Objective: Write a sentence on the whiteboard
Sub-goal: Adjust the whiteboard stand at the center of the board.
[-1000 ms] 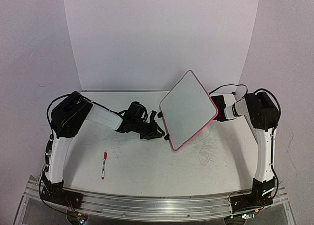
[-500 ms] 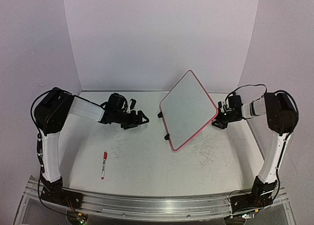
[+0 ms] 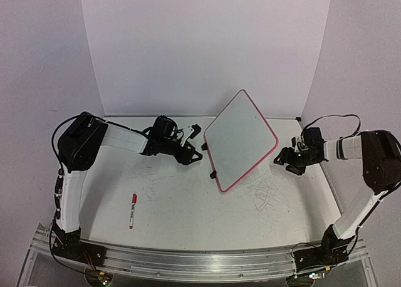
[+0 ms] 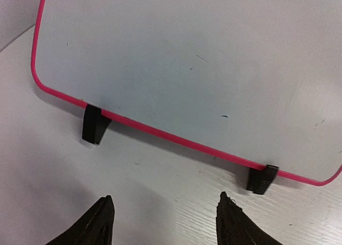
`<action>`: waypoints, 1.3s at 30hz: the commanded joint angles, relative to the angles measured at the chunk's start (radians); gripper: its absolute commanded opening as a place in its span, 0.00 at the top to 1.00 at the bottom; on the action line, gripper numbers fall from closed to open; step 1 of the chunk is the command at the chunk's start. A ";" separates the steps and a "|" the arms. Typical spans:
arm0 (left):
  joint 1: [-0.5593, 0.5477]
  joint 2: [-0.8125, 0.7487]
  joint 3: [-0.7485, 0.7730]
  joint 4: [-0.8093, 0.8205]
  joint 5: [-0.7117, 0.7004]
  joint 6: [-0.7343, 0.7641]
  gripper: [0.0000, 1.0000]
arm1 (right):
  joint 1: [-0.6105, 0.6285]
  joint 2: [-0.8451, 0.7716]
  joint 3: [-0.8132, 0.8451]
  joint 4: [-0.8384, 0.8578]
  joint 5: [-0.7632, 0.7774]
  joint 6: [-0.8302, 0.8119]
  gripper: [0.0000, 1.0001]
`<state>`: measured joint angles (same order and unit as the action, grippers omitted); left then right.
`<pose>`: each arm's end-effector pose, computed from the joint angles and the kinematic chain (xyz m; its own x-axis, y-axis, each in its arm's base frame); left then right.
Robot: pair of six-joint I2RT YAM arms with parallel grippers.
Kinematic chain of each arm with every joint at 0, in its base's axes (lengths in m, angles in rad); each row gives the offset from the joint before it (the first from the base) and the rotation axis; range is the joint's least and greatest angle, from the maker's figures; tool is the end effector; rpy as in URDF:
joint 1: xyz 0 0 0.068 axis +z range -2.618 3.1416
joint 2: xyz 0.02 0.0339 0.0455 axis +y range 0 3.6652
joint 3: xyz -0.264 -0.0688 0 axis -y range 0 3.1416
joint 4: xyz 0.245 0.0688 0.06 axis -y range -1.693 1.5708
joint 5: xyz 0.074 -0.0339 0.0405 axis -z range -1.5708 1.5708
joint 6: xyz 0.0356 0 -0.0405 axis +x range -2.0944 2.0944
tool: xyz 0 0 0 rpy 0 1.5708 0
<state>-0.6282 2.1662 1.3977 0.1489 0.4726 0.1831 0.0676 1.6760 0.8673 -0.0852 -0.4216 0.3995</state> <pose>0.3723 -0.2905 0.1435 -0.3121 0.4271 -0.8486 0.8949 0.4321 -0.1117 0.3253 0.0366 0.1572 -0.8399 0.2988 -0.4530 0.0101 0.8432 0.5375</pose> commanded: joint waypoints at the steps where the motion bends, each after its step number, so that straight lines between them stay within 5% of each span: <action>1: 0.013 0.108 0.142 0.032 -0.052 0.183 0.39 | -0.001 -0.119 -0.047 -0.010 0.021 0.027 0.28; 25: -0.006 0.346 0.435 0.003 -0.091 0.263 0.64 | -0.001 -0.412 -0.133 -0.070 0.071 0.052 0.27; 39: -0.025 0.267 0.322 0.023 -0.226 0.103 0.99 | -0.002 -0.622 -0.082 -0.188 0.244 0.059 0.26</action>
<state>-0.6334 2.5016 1.7735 0.1512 0.3578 0.3594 0.0669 1.1250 0.7364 -0.2258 -0.2694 0.4507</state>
